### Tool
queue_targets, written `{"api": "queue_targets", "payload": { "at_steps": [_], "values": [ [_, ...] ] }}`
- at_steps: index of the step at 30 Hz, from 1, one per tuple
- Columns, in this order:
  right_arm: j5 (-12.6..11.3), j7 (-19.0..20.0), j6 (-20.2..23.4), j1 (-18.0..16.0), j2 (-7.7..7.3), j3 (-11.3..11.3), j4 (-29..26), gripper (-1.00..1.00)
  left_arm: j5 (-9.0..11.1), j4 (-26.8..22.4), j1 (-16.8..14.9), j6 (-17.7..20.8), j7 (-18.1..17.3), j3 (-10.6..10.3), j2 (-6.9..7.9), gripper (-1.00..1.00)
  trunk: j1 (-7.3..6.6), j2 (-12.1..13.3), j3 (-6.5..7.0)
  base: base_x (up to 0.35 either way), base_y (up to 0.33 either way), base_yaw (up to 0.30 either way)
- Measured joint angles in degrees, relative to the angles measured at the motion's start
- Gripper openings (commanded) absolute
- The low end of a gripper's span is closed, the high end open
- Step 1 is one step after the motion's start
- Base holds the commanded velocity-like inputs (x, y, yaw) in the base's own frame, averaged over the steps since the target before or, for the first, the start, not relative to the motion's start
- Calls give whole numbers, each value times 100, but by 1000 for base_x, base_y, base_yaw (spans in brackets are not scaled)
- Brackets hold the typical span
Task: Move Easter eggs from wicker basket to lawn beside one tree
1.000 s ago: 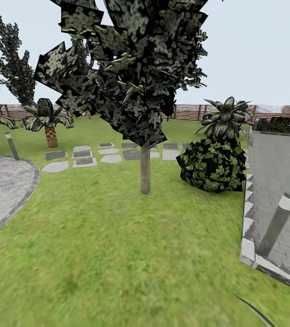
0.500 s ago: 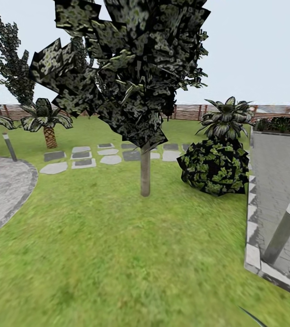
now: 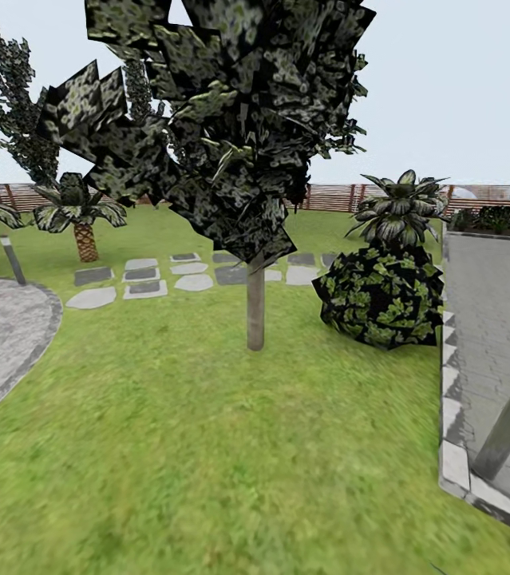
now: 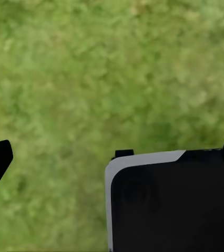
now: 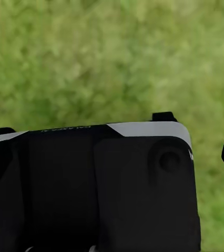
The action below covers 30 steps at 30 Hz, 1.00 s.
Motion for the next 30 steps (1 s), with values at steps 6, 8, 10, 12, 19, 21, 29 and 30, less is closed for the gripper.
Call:
{"api": "queue_targets", "payload": {
  "at_steps": [6, 8, 10, 12, 19, 21, 29, 30],
  "values": [
    [-3, 0, 4, 0, 0, 0, -2, 100, 0, 0, 0, 0, 0, 0, 0, 100, 0, 0, 0, 228, 0, 0],
    [-3, 0, 5, 0, 2, 0, -2, 100, 0, 0, -1, 0, 0, 0, 0, 100, 0, 0, 0, 228, 0, 0],
    [-2, 0, 6, 0, 4, 0, -2, 100, 0, 0, -3, 0, 0, 0, 0, 100, 0, 0, 0, 229, 0, 0],
    [-4, -3, 6, 0, 6, 0, -3, 100, 0, 0, -3, 0, 0, 0, 0, 100, 0, 0, 0, 229, 0, 0],
    [-2, -1, 7, 0, 13, 0, -2, 100, 0, 0, -2, 0, 0, 0, 0, 100, 0, 0, 0, 232, 0, 19],
    [-1, 0, 7, -1, 15, 0, -2, 100, 0, -1, 0, 0, 0, 0, 0, 100, 0, 0, 0, 246, 0, 111],
    [0, 0, 7, -1, 18, 1, -1, 100, 0, -2, 0, 0, 0, 0, 0, 100, 0, 0, 0, 268, 0, 221],
    [-1, -2, 7, -1, 18, 0, -1, 100, 0, -2, -1, 0, 0, 0, 0, 100, 0, 0, 0, 297, 0, 230]
  ]
}}
